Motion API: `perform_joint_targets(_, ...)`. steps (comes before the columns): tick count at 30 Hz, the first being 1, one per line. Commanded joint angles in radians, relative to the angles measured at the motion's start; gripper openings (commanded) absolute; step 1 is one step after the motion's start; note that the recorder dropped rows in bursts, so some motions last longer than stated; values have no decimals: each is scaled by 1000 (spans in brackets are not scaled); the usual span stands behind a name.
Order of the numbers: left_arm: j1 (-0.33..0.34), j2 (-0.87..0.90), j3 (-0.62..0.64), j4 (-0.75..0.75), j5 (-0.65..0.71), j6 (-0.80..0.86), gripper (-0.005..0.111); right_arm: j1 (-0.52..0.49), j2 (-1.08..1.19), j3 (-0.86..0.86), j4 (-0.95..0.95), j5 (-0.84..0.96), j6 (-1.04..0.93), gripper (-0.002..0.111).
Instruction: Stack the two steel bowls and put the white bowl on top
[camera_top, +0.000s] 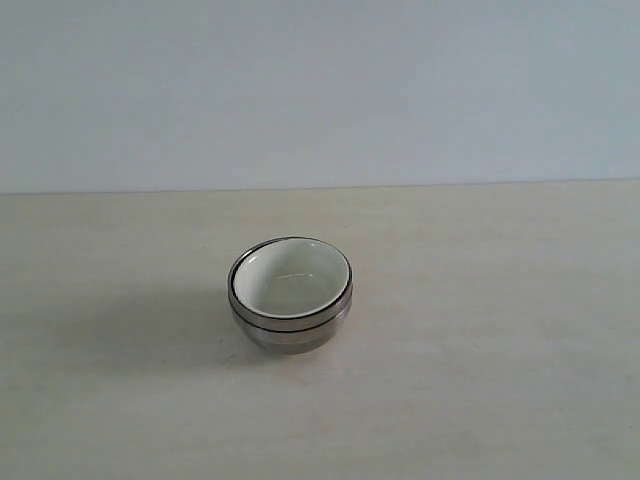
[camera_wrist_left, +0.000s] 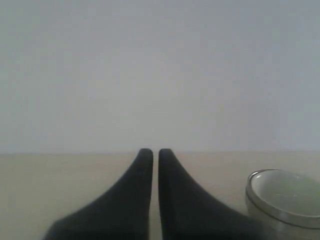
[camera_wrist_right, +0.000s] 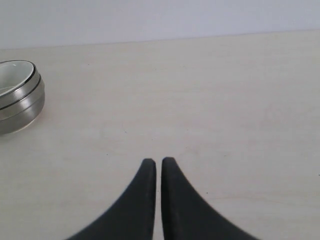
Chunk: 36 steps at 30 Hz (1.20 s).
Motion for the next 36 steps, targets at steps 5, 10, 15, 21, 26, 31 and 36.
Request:
perform_joint_targets(5,4,-3,5,-3,-97,-47,4,-7,2,0,-8,-13,-1,0)
perform_joint_targets(10,4,-3,5,-3,-87,-141,4,-7,2,0,-8,-13,-1,0)
perform_joint_targets(15,4,-3,5,528,24,-610,4,-7,2,0,-8,-13,-1,0)
perform_joint_targets(21,4,-3,5,1340,164,-1453,4,-7,2,0,-8,-13,-1,0)
perform_joint_targets(26,4,-3,5,1500,257,-1594,4,-7,2,0,-8,-13,-1,0)
perform_joint_targets(31,4,-3,5,1500,261,-1537,4,-7,2,0,-8,-13,-1,0)
perform_joint_targets(36,4,-3,5,1500,261,-1528,4,-7,2,0,-8,-13,-1,0)
